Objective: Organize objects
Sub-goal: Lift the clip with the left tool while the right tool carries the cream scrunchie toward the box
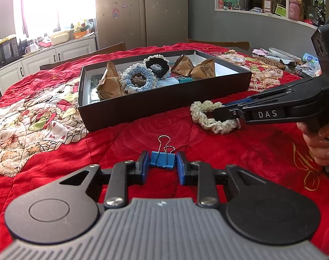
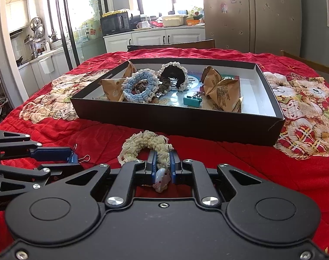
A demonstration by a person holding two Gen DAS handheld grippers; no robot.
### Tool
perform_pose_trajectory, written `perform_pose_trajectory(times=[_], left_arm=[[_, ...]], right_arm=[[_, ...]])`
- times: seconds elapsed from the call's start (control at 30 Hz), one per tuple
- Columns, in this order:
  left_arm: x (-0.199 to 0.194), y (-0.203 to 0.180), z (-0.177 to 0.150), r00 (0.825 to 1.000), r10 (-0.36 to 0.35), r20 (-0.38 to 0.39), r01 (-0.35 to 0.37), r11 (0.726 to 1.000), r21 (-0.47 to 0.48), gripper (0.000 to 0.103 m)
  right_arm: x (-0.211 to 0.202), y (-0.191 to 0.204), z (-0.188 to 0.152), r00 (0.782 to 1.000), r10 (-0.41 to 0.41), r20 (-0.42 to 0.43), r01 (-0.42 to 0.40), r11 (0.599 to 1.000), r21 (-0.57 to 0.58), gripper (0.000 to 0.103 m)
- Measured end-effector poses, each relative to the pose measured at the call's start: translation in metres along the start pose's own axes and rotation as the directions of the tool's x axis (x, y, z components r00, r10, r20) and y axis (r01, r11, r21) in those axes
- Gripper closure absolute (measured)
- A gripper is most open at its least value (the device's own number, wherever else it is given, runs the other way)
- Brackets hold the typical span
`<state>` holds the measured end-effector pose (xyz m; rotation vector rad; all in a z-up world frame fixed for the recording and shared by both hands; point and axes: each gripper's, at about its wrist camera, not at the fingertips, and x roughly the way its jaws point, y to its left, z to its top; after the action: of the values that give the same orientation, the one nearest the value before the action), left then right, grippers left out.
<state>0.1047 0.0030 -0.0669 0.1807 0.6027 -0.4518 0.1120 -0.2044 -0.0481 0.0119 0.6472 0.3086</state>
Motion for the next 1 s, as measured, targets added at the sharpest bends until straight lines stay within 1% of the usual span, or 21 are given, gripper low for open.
perform_pose_trajectory(times=[0.37, 0.6, 1.0], left_arm=[[-0.003, 0.001, 0.001, 1.000, -0.013, 0.011, 0.013, 1.000, -0.018, 0.073], [-0.009, 0.000, 0.008, 0.999, -0.021, 0.041, 0.022, 0.999, -0.024, 0.073], [-0.020, -0.004, 0.031, 0.996, -0.004, 0.088, 0.001, 1.000, 0.031, 0.073]], right_arm=[[-0.007, 0.002, 0.000, 1.000, 0.004, 0.016, -0.004, 1.000, -0.013, 0.091], [-0.017, 0.001, 0.001, 0.999, 0.008, 0.037, -0.007, 1.000, -0.020, 0.091], [-0.037, -0.002, 0.009, 0.996, 0.022, 0.089, -0.019, 0.999, -0.035, 0.091]])
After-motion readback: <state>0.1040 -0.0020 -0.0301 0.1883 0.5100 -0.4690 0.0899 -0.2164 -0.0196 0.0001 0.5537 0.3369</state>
